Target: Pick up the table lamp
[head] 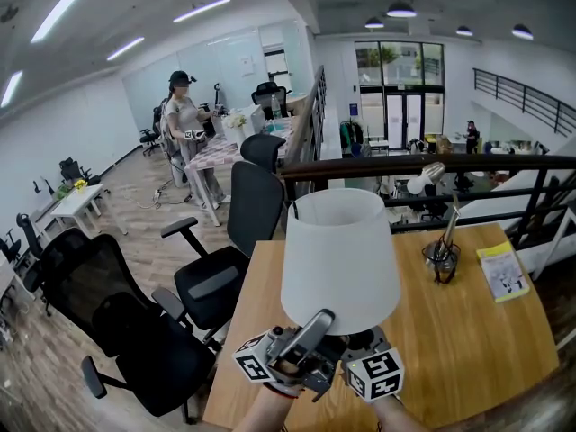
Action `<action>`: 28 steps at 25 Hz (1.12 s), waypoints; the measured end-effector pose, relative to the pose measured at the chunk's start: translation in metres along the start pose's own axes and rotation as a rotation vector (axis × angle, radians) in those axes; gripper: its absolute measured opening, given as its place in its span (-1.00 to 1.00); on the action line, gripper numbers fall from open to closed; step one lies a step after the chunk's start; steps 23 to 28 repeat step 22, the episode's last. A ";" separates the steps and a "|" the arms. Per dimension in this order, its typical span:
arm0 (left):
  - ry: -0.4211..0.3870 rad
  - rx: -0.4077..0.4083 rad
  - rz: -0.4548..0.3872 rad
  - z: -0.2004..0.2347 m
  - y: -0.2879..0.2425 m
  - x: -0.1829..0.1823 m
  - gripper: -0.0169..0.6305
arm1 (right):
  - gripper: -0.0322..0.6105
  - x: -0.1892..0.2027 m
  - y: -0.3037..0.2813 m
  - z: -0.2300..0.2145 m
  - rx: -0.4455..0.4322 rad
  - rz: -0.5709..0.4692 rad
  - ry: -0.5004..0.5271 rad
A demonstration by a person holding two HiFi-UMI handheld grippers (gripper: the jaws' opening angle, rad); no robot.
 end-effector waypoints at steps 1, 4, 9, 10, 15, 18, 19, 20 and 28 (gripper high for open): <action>0.000 0.001 0.001 0.000 0.000 0.001 -0.91 | -0.37 0.000 0.001 0.000 0.000 -0.002 0.002; 0.001 0.005 0.004 -0.003 -0.001 0.001 -0.91 | -0.37 -0.001 0.002 0.001 0.000 -0.005 0.002; 0.005 0.008 0.007 -0.006 0.000 -0.002 -0.91 | -0.37 -0.003 0.000 0.004 0.000 -0.007 0.004; 0.004 0.009 0.008 -0.006 0.000 -0.002 -0.91 | -0.37 -0.003 0.000 0.004 0.001 -0.006 0.004; 0.006 0.004 0.012 -0.004 0.002 -0.002 -0.91 | -0.38 0.000 -0.001 0.003 0.006 -0.005 0.006; 0.008 0.003 0.012 -0.004 0.002 -0.003 -0.91 | -0.38 -0.001 -0.002 0.002 0.008 -0.006 0.006; 0.009 0.003 0.013 -0.003 0.002 -0.003 -0.91 | -0.37 -0.001 -0.002 0.002 0.008 -0.005 0.005; 0.010 0.002 0.014 -0.003 0.001 -0.003 -0.91 | -0.37 -0.001 -0.002 0.002 0.008 -0.004 0.004; 0.011 0.001 0.015 -0.001 0.001 -0.003 -0.91 | -0.37 0.000 -0.003 0.001 0.008 -0.001 0.002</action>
Point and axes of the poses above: the fingertips, and each gripper's own axes: y backward along the fingers, z to its left, x out of its underside, the point moved 10 cm from there along y, backward along the fingers, and after that the axes turned 14 degrees about -z, right-handed, at the moved point
